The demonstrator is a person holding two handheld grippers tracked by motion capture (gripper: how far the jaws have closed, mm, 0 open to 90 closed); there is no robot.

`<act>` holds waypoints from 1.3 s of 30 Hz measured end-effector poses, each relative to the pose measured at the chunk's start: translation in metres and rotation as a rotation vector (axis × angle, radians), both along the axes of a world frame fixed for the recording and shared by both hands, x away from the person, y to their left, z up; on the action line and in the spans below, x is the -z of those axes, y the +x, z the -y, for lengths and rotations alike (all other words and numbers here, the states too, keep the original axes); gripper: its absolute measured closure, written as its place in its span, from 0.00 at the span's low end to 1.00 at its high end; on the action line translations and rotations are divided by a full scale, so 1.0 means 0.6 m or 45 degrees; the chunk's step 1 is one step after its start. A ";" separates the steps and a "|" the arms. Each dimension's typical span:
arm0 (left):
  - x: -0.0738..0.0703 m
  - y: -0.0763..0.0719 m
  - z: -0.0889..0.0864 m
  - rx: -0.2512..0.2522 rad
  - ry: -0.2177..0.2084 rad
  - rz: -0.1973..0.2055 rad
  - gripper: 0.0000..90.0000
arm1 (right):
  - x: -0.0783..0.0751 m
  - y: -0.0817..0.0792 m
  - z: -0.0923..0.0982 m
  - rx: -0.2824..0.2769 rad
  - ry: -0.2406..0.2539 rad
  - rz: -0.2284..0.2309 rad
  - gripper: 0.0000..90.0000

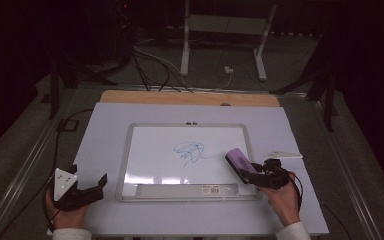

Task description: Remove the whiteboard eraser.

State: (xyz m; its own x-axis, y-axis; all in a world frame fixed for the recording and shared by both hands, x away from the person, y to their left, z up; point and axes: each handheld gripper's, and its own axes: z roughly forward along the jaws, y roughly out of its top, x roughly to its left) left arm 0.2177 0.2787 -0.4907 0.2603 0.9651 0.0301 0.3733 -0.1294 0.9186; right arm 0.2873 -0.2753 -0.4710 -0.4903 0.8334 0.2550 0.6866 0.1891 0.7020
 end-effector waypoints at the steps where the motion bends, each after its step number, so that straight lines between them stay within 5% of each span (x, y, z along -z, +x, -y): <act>1: 0.000 0.000 0.000 0.000 0.000 0.000 0.01 | 0.000 0.000 0.000 0.000 0.000 0.000 0.45; 23: 0.001 0.000 0.000 -0.002 0.002 -0.001 0.00 | -0.032 0.018 -0.023 0.013 -0.057 0.089 0.45; 39: 0.001 -0.002 -0.004 -0.008 0.002 0.004 0.01 | -0.030 0.040 -0.053 0.019 -0.098 0.127 0.45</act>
State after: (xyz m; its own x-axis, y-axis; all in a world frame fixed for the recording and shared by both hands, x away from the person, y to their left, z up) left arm 0.2165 0.2811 -0.4911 0.2543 0.9666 0.0321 0.3714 -0.1283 0.9196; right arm 0.3112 -0.2435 -0.4529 -0.4978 0.8558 0.1407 0.6170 0.2354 0.7509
